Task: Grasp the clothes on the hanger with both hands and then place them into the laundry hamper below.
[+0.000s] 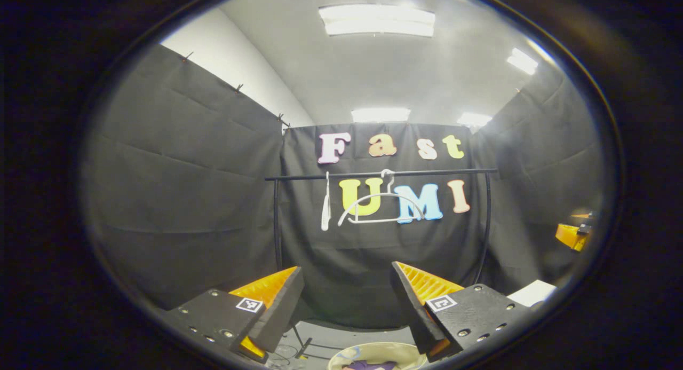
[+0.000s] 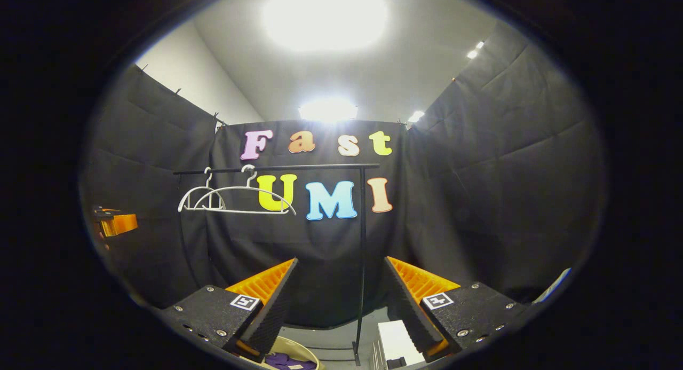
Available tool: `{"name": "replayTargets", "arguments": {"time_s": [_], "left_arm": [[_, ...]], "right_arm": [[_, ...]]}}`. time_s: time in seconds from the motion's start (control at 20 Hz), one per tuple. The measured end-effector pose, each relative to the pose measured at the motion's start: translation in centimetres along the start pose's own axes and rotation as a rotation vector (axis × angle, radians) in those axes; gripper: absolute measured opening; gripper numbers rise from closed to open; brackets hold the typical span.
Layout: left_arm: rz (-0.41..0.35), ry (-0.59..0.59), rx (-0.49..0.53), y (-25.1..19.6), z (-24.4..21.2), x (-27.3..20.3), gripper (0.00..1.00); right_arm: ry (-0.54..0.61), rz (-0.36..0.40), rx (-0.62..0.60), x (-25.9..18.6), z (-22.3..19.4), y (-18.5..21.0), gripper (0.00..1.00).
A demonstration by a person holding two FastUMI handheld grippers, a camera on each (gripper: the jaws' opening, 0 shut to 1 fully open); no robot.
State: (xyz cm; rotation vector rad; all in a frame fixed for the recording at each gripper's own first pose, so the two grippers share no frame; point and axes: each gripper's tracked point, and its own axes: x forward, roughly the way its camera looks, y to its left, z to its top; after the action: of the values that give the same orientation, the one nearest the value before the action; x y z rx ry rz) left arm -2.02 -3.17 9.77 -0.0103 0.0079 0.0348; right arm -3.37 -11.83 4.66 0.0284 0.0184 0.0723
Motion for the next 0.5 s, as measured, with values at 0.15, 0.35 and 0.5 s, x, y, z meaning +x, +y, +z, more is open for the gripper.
{"name": "replayTargets", "arguments": {"time_s": [0.15,0.35,0.5], "left_arm": [[0.008,-0.004,0.006,0.2,0.4,-1.2,0.99],[0.003,-0.006,0.001,0.2,0.6,-3.1,0.99],[0.004,-0.009,0.012,0.2,0.9,-3.2,0.99]], "right_arm": [[-0.014,-0.01,0.011,-0.5,0.6,-0.4,0.95],[-0.017,0.003,0.011,-0.5,0.7,0.0,0.95],[-0.022,0.006,0.01,-0.4,0.8,0.1,0.95]]}}
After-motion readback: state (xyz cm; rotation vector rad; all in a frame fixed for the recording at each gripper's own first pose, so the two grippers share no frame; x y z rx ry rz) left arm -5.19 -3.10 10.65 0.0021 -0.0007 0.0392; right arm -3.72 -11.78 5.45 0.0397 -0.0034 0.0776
